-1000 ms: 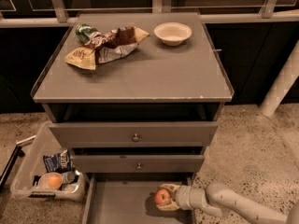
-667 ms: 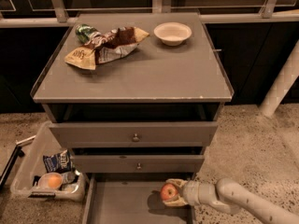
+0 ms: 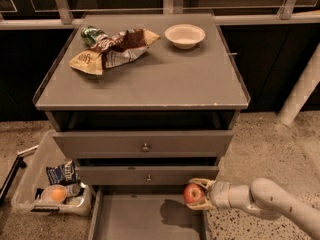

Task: Pick apple from bottom drawer and place on counter

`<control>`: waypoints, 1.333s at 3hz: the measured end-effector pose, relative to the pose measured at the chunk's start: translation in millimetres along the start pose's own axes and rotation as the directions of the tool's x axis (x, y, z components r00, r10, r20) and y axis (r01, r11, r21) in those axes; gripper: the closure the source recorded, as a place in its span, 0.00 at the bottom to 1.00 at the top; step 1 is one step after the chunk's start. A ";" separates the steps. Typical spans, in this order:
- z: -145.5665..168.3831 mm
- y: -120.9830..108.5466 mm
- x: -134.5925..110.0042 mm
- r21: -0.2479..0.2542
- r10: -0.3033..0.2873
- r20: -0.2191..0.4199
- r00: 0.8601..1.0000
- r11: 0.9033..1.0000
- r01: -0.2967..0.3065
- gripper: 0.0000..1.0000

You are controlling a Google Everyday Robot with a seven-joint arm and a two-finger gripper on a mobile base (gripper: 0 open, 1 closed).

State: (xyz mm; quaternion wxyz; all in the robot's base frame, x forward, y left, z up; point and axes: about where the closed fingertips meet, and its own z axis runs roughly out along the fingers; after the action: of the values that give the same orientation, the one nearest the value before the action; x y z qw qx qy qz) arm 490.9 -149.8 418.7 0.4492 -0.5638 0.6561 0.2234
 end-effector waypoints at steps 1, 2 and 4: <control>-31.5 -15.8 -31.9 0.016 -0.064 -0.019 0.998 0.998 0.064 1.00; -31.3 -15.4 -31.9 0.015 -0.064 -0.019 0.998 0.998 0.064 1.00; -77.0 3.5 -102.0 -0.008 -0.217 0.000 0.976 0.976 0.217 1.00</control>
Offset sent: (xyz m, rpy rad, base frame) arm 0.0014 -0.0101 0.0375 -0.0299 -0.0443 0.0115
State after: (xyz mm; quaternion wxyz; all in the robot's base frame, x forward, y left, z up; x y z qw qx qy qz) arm 457.6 -155.5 542.0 0.4683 -0.6338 0.5901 0.1753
